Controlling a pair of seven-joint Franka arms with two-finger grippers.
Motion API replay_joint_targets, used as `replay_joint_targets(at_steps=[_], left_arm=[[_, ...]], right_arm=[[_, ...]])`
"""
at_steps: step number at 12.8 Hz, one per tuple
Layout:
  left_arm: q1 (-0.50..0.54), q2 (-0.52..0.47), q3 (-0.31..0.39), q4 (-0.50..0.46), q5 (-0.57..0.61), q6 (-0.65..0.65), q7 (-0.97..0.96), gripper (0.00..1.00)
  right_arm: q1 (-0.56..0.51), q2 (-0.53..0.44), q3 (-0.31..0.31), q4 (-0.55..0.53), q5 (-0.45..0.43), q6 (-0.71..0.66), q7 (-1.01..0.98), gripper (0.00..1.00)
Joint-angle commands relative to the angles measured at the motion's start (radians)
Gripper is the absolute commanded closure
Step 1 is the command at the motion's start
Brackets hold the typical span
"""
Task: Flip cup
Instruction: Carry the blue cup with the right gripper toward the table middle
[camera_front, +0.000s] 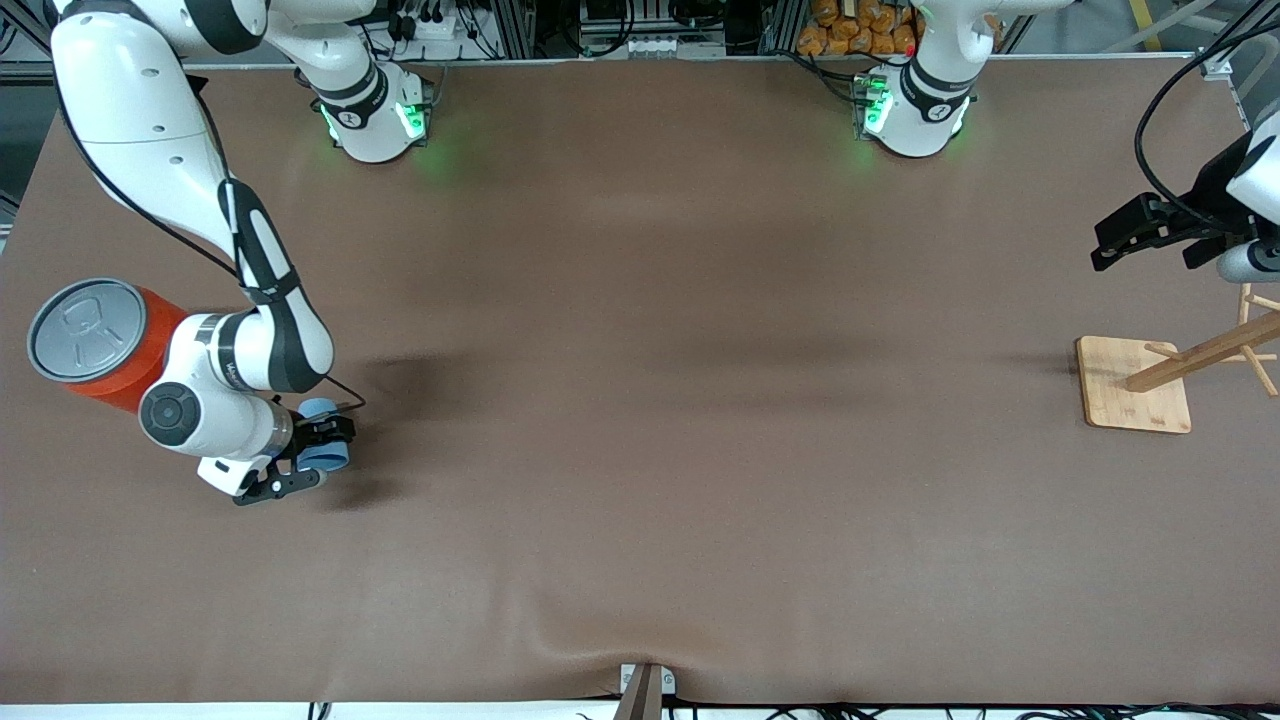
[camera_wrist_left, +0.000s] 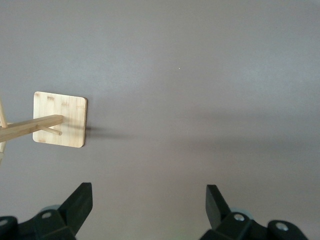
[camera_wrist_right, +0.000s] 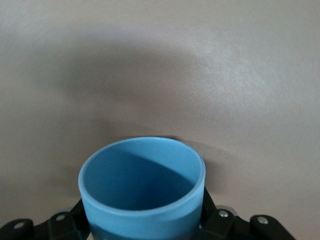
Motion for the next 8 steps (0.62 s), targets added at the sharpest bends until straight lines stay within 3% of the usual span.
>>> replay_joint_targets(at_steps=[1, 5, 8], left_arm=[[0.004, 0.003, -0.002, 0.014, -0.008, -0.016, 0.013, 0.00], [0.004, 0.002, -0.002, 0.014, -0.008, -0.016, 0.011, 0.00], [0.000, 0.002, -0.002, 0.014, -0.008, -0.016, 0.011, 0.00]], right_arm=[[-0.003, -0.056, 0.016, -0.020, 0.011, -0.066, -0.212, 0.50], [0.002, -0.117, 0.167, -0.012, 0.011, -0.100, -0.414, 0.50], [0.026, -0.114, 0.290, -0.008, 0.004, -0.022, -0.600, 0.50]])
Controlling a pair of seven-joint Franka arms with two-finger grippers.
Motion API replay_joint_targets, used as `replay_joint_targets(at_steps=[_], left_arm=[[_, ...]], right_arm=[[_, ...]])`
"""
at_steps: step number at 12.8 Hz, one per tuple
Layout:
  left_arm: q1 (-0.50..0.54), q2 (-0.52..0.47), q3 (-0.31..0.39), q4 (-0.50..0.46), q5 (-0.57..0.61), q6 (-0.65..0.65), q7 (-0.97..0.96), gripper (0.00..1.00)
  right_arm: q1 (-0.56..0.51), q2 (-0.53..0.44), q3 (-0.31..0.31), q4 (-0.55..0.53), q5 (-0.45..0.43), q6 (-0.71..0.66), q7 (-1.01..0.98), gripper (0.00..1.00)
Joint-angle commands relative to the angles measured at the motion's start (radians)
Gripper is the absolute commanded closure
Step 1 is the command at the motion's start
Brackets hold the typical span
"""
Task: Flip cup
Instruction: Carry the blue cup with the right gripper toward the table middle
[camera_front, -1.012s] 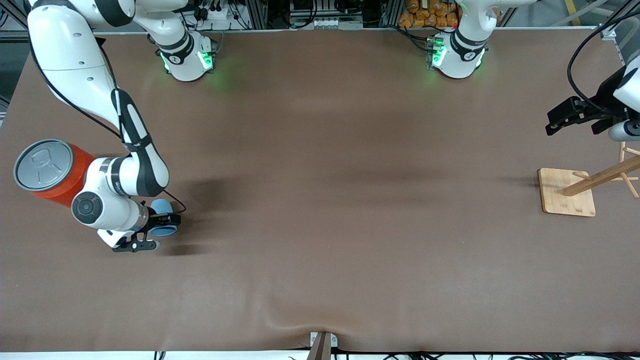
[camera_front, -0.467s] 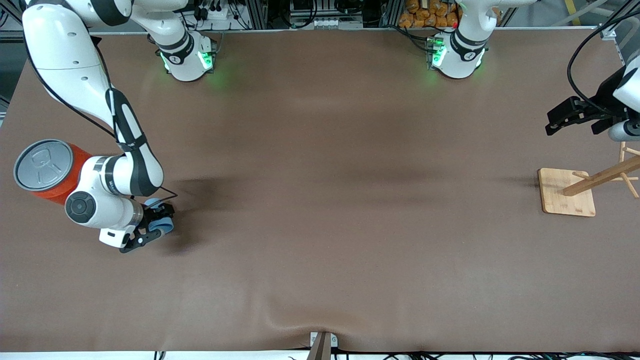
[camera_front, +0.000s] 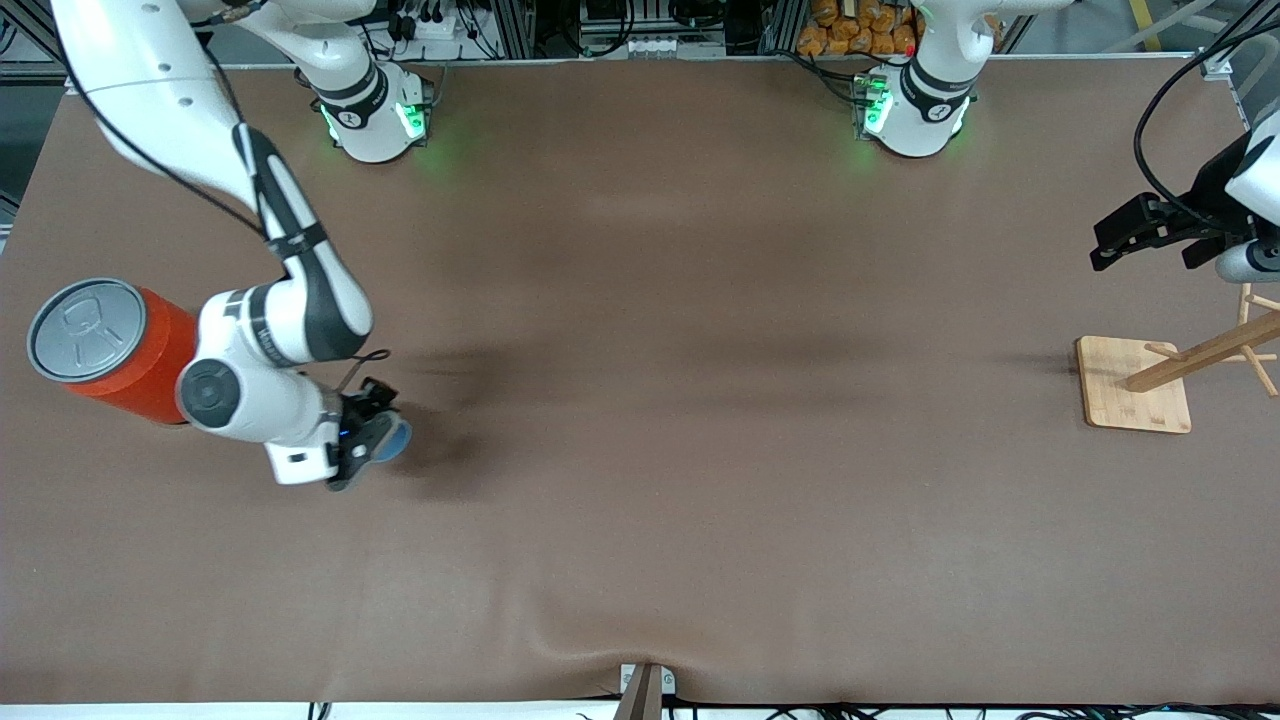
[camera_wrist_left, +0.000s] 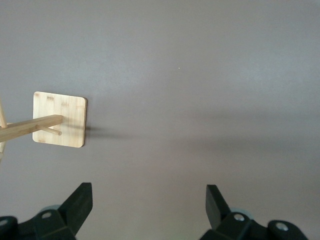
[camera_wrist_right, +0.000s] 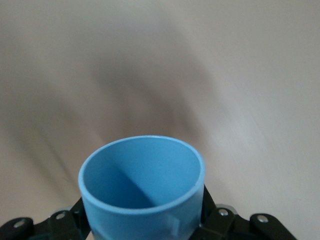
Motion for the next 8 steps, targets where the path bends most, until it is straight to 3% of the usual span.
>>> replay_joint_targets(at_steps=[1, 4, 8], left_arm=[[0.001, 0.002, -0.002, 0.014, -0.008, -0.016, 0.011, 0.00], [0.001, 0.002, -0.002, 0.014, -0.008, -0.019, 0.011, 0.00], [0.003, 0.002, -0.002, 0.013, -0.008, -0.022, 0.008, 0.00]], right_arm=[[0.042, -0.006, 0.061, -0.013, 0.002, 0.074, -0.191, 0.50], [0.212, 0.008, 0.059, -0.004, -0.007, 0.155, -0.236, 0.50], [0.445, 0.121, 0.018, 0.109, -0.036, 0.198, -0.077, 0.48]])
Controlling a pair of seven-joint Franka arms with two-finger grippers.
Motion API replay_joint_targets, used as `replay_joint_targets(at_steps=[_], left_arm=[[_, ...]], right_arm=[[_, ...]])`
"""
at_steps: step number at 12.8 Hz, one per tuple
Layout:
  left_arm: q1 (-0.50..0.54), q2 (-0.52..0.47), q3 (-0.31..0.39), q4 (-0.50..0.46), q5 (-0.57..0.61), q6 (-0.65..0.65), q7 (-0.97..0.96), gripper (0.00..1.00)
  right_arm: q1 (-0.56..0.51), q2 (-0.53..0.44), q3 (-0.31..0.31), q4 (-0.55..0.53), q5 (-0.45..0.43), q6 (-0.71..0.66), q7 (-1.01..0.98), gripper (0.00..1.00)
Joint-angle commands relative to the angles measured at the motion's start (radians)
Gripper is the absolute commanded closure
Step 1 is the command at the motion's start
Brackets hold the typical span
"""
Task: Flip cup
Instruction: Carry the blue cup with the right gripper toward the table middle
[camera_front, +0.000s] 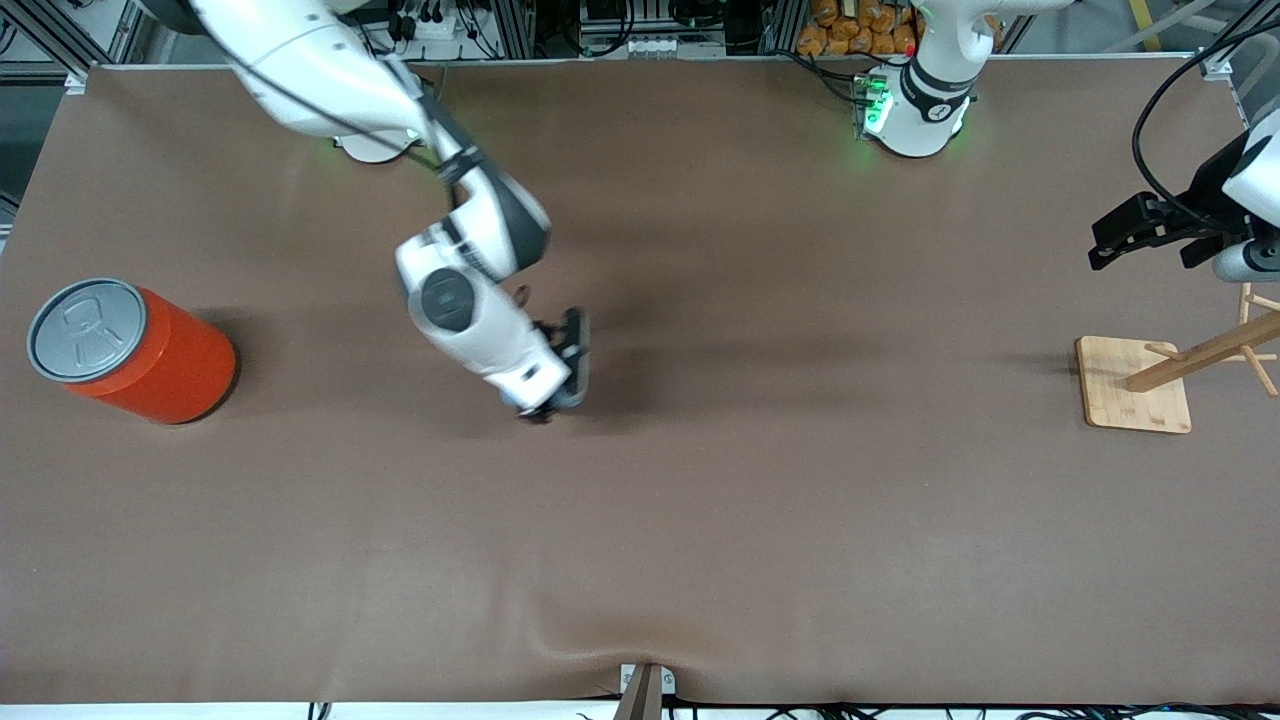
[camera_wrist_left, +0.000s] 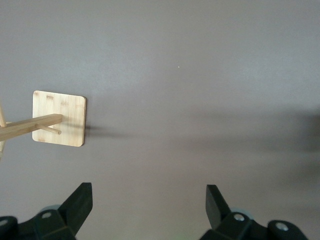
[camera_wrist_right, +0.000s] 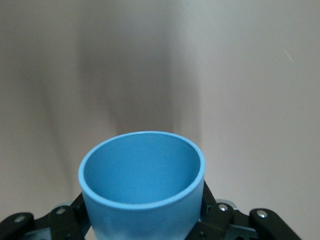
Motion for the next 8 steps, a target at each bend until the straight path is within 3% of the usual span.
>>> replay_joint_targets(at_steps=[1, 3, 6, 7, 8], left_arm=[[0.003, 0.003, -0.002, 0.011, -0.008, -0.017, 0.010, 0.00], [0.008, 0.003, -0.001, 0.010, -0.008, -0.019, 0.013, 0.00], [0.008, 0.003, -0.001, 0.007, -0.010, -0.022, 0.013, 0.00], [0.008, 0.005, -0.001, 0.007, -0.010, -0.025, 0.014, 0.00], [0.010, 0.006, -0.001, 0.007, -0.010, -0.025, 0.014, 0.00]], right_arm=[[0.127, 0.101, -0.070, 0.120, -0.053, 0.034, 0.093, 0.48], [0.244, 0.161, -0.140, 0.169, -0.141, 0.035, 0.228, 0.48], [0.281, 0.210, -0.159, 0.220, -0.198, 0.035, 0.297, 0.44], [0.278, 0.210, -0.161, 0.220, -0.211, 0.035, 0.297, 0.15], [0.280, 0.209, -0.162, 0.220, -0.224, 0.035, 0.296, 0.00]])
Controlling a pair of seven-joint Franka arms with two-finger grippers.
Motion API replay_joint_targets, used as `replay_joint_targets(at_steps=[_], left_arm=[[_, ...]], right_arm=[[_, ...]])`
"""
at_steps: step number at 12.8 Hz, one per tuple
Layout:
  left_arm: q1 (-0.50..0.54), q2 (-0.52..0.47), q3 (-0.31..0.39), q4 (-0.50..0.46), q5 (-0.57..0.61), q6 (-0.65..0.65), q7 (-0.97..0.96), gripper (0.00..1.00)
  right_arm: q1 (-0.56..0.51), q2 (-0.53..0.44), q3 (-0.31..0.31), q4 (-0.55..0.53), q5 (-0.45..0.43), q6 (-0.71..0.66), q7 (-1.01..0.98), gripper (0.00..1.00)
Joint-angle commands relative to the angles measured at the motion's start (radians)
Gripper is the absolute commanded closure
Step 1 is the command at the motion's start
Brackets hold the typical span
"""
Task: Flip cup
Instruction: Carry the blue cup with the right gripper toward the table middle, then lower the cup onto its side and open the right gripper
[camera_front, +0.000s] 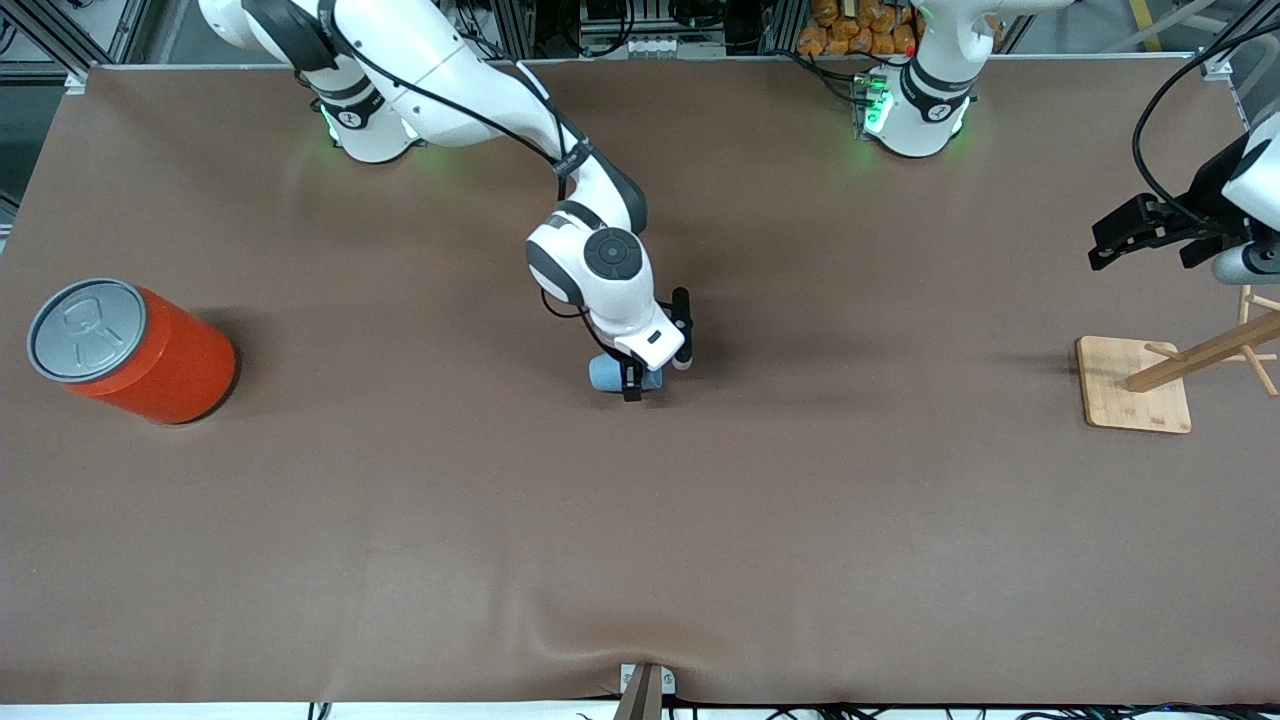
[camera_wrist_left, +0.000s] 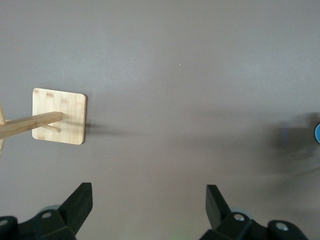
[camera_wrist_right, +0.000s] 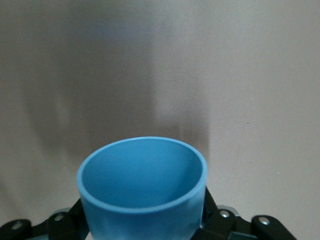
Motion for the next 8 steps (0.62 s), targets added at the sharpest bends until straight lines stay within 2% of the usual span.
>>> replay_joint_targets(at_steps=[1, 3, 5, 8], left_arm=[[0.008, 0.003, -0.002, 0.008, -0.010, -0.019, 0.014, 0.00], [0.008, 0.007, -0.002, 0.008, -0.010, -0.019, 0.014, 0.00], [0.008, 0.007, -0.002, 0.010, -0.013, -0.023, 0.014, 0.00], [0.009, 0.009, -0.002, 0.011, -0.030, -0.023, 0.014, 0.00]], right_arm=[[-0.002, 0.008, -0.010, 0.039, -0.050, -0.016, 0.019, 0.00], [-0.005, -0.017, -0.010, 0.041, -0.043, -0.033, 0.023, 0.00], [-0.014, -0.060, -0.007, 0.047, -0.031, -0.117, 0.029, 0.00], [-0.009, -0.139, -0.002, 0.059, -0.006, -0.233, 0.219, 0.00]])
